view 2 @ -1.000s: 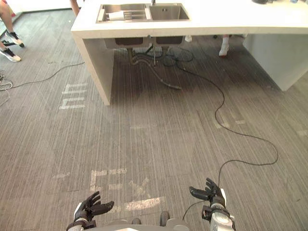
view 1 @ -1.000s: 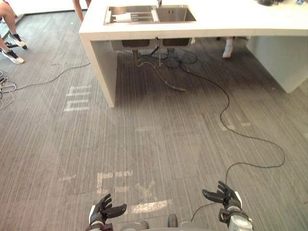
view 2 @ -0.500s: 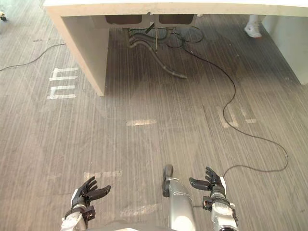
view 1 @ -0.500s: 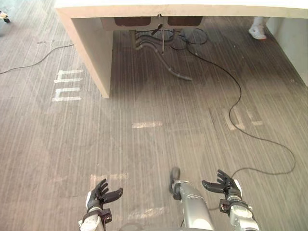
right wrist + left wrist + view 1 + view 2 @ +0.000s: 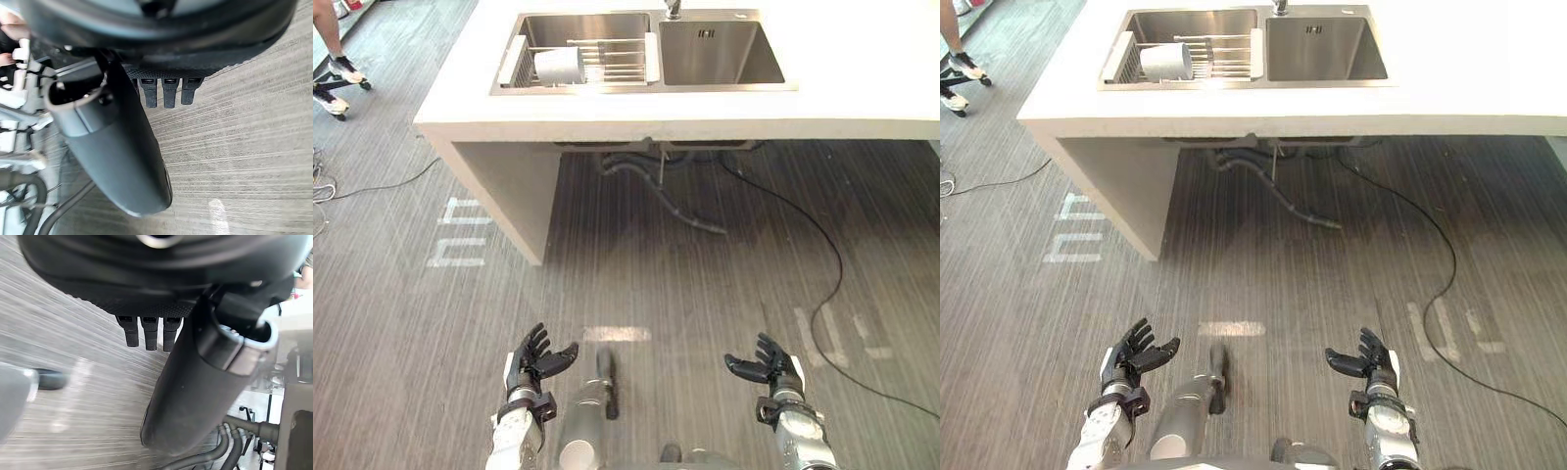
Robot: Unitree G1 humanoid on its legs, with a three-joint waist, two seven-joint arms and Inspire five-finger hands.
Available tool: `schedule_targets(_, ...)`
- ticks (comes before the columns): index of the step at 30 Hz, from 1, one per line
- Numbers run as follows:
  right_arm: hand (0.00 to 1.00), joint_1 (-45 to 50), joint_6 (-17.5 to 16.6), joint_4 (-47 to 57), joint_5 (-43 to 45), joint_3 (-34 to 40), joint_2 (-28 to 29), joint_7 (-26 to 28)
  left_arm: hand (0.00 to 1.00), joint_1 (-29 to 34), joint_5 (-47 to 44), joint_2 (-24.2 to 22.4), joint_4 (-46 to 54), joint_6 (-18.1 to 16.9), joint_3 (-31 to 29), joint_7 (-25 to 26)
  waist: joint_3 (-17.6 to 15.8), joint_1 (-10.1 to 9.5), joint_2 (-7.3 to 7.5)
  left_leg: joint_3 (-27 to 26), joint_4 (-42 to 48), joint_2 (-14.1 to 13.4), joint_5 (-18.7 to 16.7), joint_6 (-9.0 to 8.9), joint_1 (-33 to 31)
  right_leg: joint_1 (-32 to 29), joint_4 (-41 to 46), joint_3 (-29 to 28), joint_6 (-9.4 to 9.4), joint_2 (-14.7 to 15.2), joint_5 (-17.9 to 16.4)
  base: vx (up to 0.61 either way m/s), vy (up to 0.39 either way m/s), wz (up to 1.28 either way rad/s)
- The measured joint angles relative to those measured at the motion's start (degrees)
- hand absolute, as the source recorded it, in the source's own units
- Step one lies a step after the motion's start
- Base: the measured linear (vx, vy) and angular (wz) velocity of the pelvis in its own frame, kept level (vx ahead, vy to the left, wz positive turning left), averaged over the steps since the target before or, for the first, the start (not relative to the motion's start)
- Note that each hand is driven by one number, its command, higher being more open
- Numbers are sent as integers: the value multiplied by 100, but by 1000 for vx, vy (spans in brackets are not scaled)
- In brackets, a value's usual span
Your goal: Walk over to the sink, pick up the cup, carry it to the dishwasher, place the cup inside the dishwasher, then close the dishwasher door
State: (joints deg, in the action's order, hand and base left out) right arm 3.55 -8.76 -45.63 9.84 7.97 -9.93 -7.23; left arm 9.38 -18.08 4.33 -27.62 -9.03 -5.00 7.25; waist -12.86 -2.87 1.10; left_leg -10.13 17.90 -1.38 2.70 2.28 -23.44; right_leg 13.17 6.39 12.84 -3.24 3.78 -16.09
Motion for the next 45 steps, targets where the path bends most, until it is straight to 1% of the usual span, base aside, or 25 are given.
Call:
schedule_targets(2, 90, 41, 31, -100, -10, 146, 30, 2, 90, 58, 2, -112, 328, 1, 37, -2, -2, 35, 7, -11, 260, 109, -381, 110, 80, -446, 1286, -121, -105, 230, -95, 586, 194, 16)
schedule_targets(3, 90, 102, 86, -117, -55, 199, 96, 29, 90, 149, 3, -77, 600, 1, 110, 1, -2, 74, 84, -10, 347, 264, -618, 156, 360, -949, 2857, -281, -362, 516, 135, 717, 256, 24)
schedule_targets(4, 90, 186, 97, -119, -80, 188, 138, 50, 90, 189, 3, -31, 796, 0, 125, 3, -9, 124, 164, 21, 394, 396, -808, 215, 620, -1273, 3920, -412, -512, 713, 275, 715, 228, 36)
schedule_targets(5, 90, 272, 116, -113, -104, 159, 177, 101, 90, 236, 3, -4, 1096, 7, 115, 55, -13, 160, 181, 97, 421, 488, -1041, 282, 1007, -1656, 4995, -454, -410, 887, 220, 709, 175, 34)
schedule_targets(7, 90, 333, 121, -103, -108, -7, 236, 122, 90, 393, 5, 3, 1762, -26, 31, 184, -3, 222, 157, 208, 208, 498, -1248, 312, 1609, -2141, 5604, -296, -102, 967, 43, 482, 82, 22)
schedule_targets(10, 90, 337, 91, -16, -212, -156, 287, 224, 90, 460, 8, -21, 2734, -267, -137, 373, -5, 258, 137, 453, -303, 427, -1388, 242, 2373, -2976, 5091, 58, 219, 919, -152, 485, -20, 28)
schedule_targets(13, 90, 341, 91, -13, -275, -185, 284, 252, 90, 483, 113, -106, 3193, -425, -359, 575, 11, 270, -23, 632, -425, 154, -1678, 103, 2835, -3324, 3367, 163, 141, 574, -52, 496, -123, 29)
schedule_targets(14, 90, 406, 85, 11, -284, -201, 283, 250, 90, 553, 316, -247, 3286, -483, -548, 924, 59, 286, -46, 718, -432, 50, -1847, -97, 3008, -3360, 2051, 51, 116, 358, 415, 508, -161, 44)
schedule_targets(15, 90, 455, 80, 13, -295, -205, 280, 247, 90, 587, 410, -305, 3287, -485, -658, 1009, 72, 279, -31, 768, -422, 37, -1928, -197, 3079, -3365, 1717, -56, 155, 310, 794, 640, -253, 78)
schedule_targets(16, 90, 606, 82, -1, -325, -219, 245, 237, 90, 629, 548, -372, 3243, -467, -756, 1173, 152, 295, -86, 899, -393, -46, -2094, -399, 3189, -3269, 1688, -140, 301, 222, 1482, 559, -233, 60)
schedule_targets(17, 90, 613, 94, -64, -327, -228, 180, 240, 90, 730, 726, -471, 3311, -425, -795, 1326, 246, 200, -270, 939, -341, -315, -2065, -494, 3160, -3224, 1748, -10, 411, 72, 1397, 653, -294, 55)
schedule_targets(19, 90, 585, 85, -19, -324, -231, 166, 249, 90, 797, 846, -710, 3524, -374, -821, 1534, 256, 211, -317, 996, 19, -426, -1952, -684, 3034, -2999, 1639, 207, 477, 19, 1167, 437, -222, 51)
schedule_targets(20, 90, 612, 71, -2, -321, -238, 147, 246, 90, 880, 948, -744, 3669, -338, -710, 1619, 240, 215, -361, 999, 873, -579, -1846, -789, 2736, -2615, 1395, 437, 521, -50, 1113, 413, -229, 95)
schedule_targets(21, 90, 642, 70, 70, -314, -287, 135, 224, 90, 972, 1132, -760, 3787, -257, -665, 1621, 230, 179, -339, 881, 2056, -772, -1536, -800, 2261, -2150, 1011, 540, 530, -113, 1107, 433, -233, 82)
schedule_targets(23, 90, 692, -39, 247, -285, -353, 84, 179, 90, 1028, 1200, -758, 3871, -243, -546, 1623, 235, 16, -340, 549, 2944, -1015, -1794, -711, 1792, -1612, 601, 640, 533, -179, 1109, 302, -146, 40)
schedule_targets(24, 90, 641, -158, 271, -247, -358, 15, 176, 90, 1032, 1236, -757, 3907, -243, -473, 1619, 246, -49, -349, 458, 2886, -1050, -1993, -641, 1546, -1427, 433, 675, 517, -174, 1119, 181, -65, 24)
schedule_targets(26, 90, 486, -214, 263, -217, -383, -26, 183, 90, 1010, 1236, -708, 4297, -272, -335, 1575, 258, -93, -353, 443, 2082, -1038, -2089, -600, 1322, -1332, 323, 663, 469, -156, 1147, 134, 36, 4)
schedule_targets(27, 90, 439, -247, 238, -210, -383, -40, 181, 90, 907, 1246, -563, 4533, -362, -205, 1483, 283, -81, -388, 466, 1028, -969, -1823, -601, 1350, -1334, 324, 646, 380, -127, 1146, 154, 136, -5)
schedule_targets(28, 90, 423, -268, 183, -208, -384, -83, 182, 90, 789, 1251, -493, 4661, -438, -84, 1381, 341, -49, -505, 523, 197, -944, -1045, -654, 1393, -1348, 347, 630, 302, -167, 1139, 135, 144, -11)
schedule_targets(29, 90, 360, -249, 3, -201, -392, -44, 198, 90, 638, 1255, -398, 4698, -496, -14, 1273, 367, -59, -445, 497, 66, -853, -946, -682, 1502, -1352, 364, 537, 231, -76, 1137, 141, 136, -4)
schedule_targets(30, 90, 409, -215, -42, -200, -405, -8, 230, 90, 461, 1261, -255, 4773, -536, 104, 1195, 426, 1, -389, 494, -242, -651, -831, -606, 1658, -1334, 294, 482, 131, 57, 1145, 97, 99, 0)
schedule_targets(34, 90, 499, -182, -312, -201, -442, 79, 264, 90, 331, 1680, -101, 5211, -600, 545, 1000, 437, 111, -386, 289, -710, -384, -692, -453, 1953, -1223, 21, 309, -58, 258, 1291, 67, 119, -10)
schedule_targets(39, 90, 665, -143, -414, -205, -509, 145, 387, 90, 338, 1819, 226, 5276, -645, 1148, 616, 591, 148, -383, 31, -1135, -326, -588, -428, 2218, -1221, -148, 77, -92, 276, 1356, 20, 23, -27)
schedule_targets(42, 90, 685, -119, -473, -212, -573, 143, 481, 90, 328, 1873, 587, 5260, -642, 1628, 180, 722, 254, -378, -174, -1322, -317, -569, -429, 2360, -1229, -265, -132, -94, 225, 1438, 32, 15, -34)
schedule_targets(45, 90, 729, -69, -472, -222, -687, 131, 533, 90, 217, 2436, 908, 5050, -631, 1766, -101, 860, 369, -364, -275, -1479, -332, -561, -442, 2486, -1215, -400, -282, -73, 159, 1509, 58, -8, -30)
